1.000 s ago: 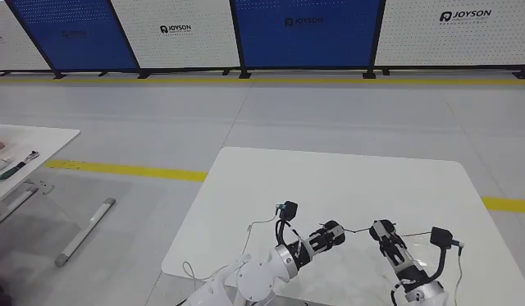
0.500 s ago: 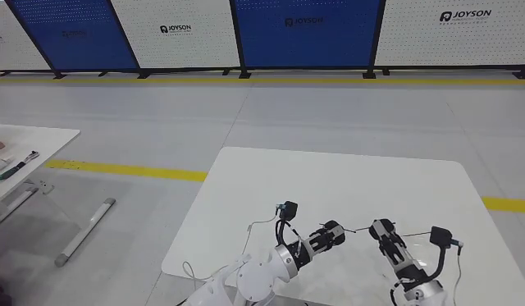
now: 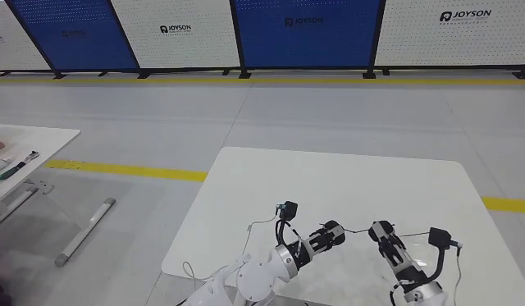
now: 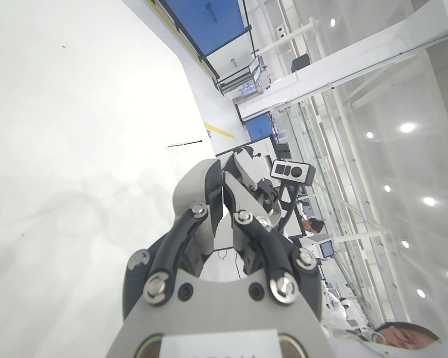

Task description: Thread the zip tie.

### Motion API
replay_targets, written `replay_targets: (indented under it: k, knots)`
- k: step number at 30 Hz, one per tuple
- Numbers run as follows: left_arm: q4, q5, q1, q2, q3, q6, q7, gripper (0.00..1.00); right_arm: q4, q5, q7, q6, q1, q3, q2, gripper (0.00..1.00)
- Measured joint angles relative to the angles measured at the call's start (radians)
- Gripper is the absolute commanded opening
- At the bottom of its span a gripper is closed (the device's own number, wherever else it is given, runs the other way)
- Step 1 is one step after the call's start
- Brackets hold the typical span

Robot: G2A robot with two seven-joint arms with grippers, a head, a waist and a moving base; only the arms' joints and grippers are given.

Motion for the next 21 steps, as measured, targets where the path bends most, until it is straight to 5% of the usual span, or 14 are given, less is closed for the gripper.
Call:
replay_targets:
  k: [11,21]
  knots:
    - [-0.001,-0.005,0.001,-0.001,0.001,-0.005,0.001,0.0,0.004,-0.002,0.013,0.001,0.008,-0.009,-0.003,0.0]
    - [0.019,-0.067,0.002,-0.007,0.006,-0.093,-0.02,0.0,0.007,0.03,0.021,-0.023,0.009,-0.006,-0.006,0.0]
